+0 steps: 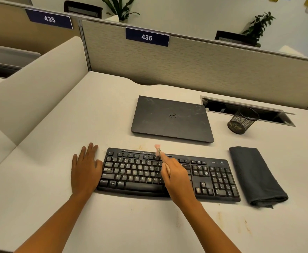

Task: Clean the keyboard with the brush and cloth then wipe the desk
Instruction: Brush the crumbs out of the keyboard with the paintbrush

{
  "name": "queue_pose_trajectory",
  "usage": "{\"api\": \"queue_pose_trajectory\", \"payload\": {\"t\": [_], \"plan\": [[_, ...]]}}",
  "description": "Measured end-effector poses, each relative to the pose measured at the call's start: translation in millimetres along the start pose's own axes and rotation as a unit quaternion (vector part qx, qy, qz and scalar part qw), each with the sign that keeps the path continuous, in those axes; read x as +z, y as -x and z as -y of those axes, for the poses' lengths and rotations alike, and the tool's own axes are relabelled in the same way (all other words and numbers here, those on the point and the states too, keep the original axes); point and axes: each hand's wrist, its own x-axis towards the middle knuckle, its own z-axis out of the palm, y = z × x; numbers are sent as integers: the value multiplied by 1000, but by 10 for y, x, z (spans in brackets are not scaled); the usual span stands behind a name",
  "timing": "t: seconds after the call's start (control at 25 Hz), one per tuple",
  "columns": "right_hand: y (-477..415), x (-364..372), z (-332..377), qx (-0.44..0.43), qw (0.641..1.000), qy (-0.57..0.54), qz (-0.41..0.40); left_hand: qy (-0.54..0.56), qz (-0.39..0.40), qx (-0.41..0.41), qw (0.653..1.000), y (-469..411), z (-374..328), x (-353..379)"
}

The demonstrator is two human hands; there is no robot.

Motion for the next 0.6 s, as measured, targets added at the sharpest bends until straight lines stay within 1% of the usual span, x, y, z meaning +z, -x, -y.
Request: {"api": "queue_pose_trajectory", "payload": {"t": [0.08,0.16,0.24,0.36,0.44,0.52,0.6], "plan": [[-7,-29,0,3,1000,-9,-20,3,0,-1,1000,2,-6,-1],[22,-46,25,6,999,-43,-30,2,1,-1,1000,2,-4,-1],[21,-25,52,6,998,-59,-11,2,0,1,1000,1,1,6],[-100,31,21,2,1000,-21,13,5,0,0,1000,3,7,10],[-165,27,-18,13,1000,-21,-1,4,-1,1,1000,3,12,9],[-124,-4,-14,16,999,-48,-17,6,-2,2,1000,6,10,13],[-21,-9,56,5,998,-65,-7,9,-3,0,1000,3,7,11]]}}
